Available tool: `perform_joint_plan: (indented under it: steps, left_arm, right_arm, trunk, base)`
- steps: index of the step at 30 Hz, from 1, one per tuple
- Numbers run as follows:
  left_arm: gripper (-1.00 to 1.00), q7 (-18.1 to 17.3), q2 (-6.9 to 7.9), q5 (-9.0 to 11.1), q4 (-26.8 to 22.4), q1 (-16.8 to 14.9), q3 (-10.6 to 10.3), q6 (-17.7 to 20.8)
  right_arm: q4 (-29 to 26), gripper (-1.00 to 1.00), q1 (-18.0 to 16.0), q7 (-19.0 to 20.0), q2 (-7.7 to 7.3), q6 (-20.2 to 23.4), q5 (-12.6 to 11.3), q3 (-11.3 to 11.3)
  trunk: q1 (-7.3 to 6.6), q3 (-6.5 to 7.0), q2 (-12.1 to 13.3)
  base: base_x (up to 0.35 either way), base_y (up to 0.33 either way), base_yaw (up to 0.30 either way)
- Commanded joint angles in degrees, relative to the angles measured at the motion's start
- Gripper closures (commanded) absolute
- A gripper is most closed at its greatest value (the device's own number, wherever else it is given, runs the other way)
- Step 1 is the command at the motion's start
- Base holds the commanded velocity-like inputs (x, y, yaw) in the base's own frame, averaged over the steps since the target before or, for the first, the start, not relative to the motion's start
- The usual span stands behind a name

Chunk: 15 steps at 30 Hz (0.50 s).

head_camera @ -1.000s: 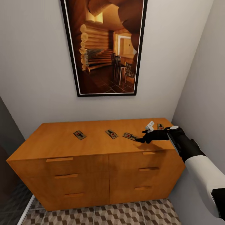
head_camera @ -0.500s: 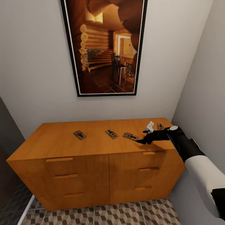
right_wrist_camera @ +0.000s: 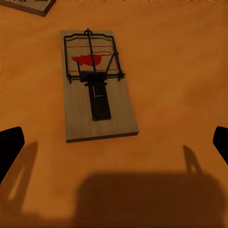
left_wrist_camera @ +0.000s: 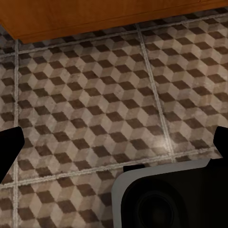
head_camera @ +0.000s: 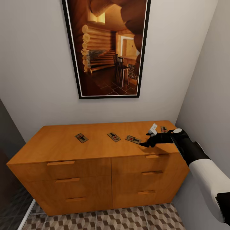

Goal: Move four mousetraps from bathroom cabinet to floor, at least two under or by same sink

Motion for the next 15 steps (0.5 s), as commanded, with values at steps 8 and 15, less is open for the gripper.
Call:
perform_joint_plan:
  steps: [8,15]
  left_arm:
    - [-1.00,0.04,0.00,0.15,0.06,-0.03,-0.36,-0.20]
    - [-1.00,0.04,0.00,0.15,0.06,-0.03,-0.36,-0.20]
  right_arm:
    - [-1.25,-1.00,-0.03,0.24,-0.01,0.43,0.17,0.09]
    - [-1.62,-1.00,-0.03,0.39,0.04,0.43,0.17,0.11]
  trunk:
    - [0.00,-0.04,-0.03]
    - [0.00,-0.04,-0.03]
  base:
    - [0.000,0.000,0.000]
    - [0.000,0.000,0.000]
